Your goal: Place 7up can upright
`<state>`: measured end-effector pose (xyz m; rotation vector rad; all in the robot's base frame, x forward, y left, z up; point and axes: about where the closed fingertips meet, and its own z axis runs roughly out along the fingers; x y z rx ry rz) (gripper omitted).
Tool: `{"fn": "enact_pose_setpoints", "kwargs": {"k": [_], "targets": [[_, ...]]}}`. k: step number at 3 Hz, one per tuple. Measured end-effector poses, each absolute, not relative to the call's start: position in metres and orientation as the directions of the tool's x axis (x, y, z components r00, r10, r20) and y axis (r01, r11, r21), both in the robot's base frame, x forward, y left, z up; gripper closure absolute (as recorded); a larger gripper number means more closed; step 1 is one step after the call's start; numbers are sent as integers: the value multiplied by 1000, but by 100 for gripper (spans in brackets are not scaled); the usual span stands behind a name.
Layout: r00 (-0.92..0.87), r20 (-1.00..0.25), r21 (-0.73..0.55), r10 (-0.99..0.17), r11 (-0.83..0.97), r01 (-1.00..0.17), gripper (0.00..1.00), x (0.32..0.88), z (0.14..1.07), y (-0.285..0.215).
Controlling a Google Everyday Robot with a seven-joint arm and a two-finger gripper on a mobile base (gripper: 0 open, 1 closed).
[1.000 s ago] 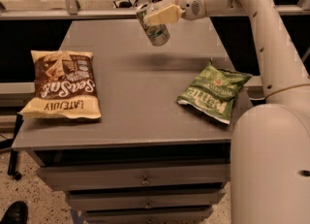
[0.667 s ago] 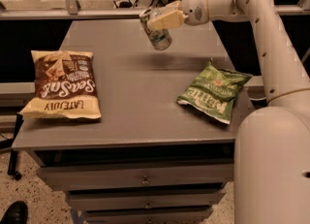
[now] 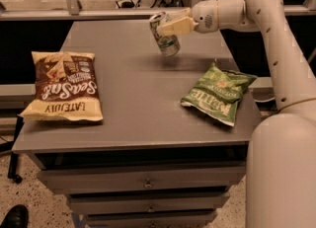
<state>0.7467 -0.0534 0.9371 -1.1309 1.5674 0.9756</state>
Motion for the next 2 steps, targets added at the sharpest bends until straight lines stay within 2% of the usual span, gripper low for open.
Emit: {"fn": "enact_pose_setpoints", "kwargs": {"k": [1, 2], "targets": [[-121, -978, 75, -172, 249, -966, 97, 747, 930, -61], [-99, -983, 60, -157, 238, -969, 74, 747, 926, -64]]}}
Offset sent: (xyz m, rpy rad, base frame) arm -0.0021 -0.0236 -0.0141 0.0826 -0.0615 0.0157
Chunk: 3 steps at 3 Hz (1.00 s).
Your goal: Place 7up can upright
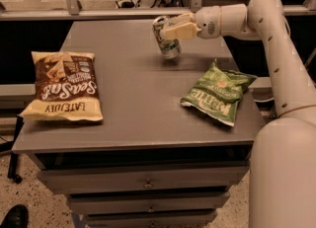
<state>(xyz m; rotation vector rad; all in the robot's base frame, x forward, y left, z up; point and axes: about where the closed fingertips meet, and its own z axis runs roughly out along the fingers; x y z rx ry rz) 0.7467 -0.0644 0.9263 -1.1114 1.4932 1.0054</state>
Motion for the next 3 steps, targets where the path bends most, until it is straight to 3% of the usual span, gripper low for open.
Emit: {"fn": "enact_pose_setpoints", "kwargs": {"k": [3], "targets": [[-138, -987, 115, -83, 236, -965, 4, 747, 900, -86]]}}
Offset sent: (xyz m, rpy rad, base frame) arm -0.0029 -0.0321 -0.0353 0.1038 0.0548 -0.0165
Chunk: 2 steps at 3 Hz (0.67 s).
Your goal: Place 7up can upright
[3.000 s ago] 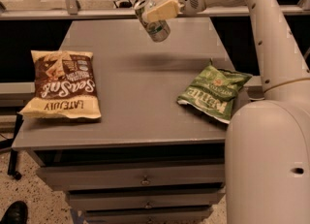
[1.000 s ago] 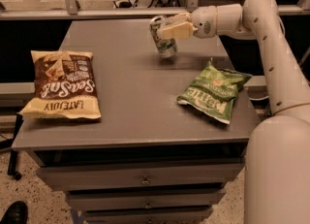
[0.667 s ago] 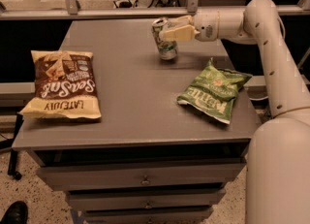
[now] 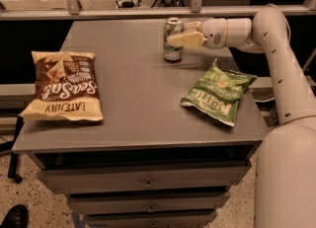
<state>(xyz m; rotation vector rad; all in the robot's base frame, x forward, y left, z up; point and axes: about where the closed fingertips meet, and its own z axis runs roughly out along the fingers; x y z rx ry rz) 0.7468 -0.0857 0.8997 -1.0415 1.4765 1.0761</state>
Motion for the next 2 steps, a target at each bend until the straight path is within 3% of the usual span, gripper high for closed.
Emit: {"fn": "enact_pose_setpoints", "kwargs": {"k": [2], "targets": [[-143, -984, 114, -102, 254, -961, 0, 744, 895, -106]]}}
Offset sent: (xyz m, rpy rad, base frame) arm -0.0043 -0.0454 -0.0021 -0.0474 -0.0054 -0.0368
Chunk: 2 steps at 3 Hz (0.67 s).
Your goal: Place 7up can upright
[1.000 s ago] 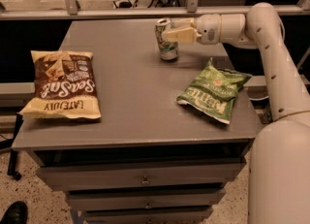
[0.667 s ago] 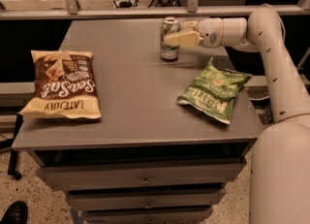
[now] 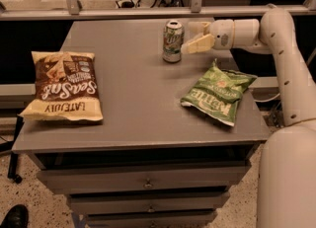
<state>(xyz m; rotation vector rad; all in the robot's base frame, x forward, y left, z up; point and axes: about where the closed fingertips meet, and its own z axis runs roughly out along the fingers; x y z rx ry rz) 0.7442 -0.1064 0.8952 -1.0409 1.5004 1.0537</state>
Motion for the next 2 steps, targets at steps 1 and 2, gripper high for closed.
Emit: {"fn": "enact_pose_setpoints", "kwargs": {"k": [1, 2], "targets": [[-120, -983, 81, -138, 260, -962, 0, 742, 901, -123], [-80, -969, 10, -232, 286, -958, 0, 728, 935, -152]]}}
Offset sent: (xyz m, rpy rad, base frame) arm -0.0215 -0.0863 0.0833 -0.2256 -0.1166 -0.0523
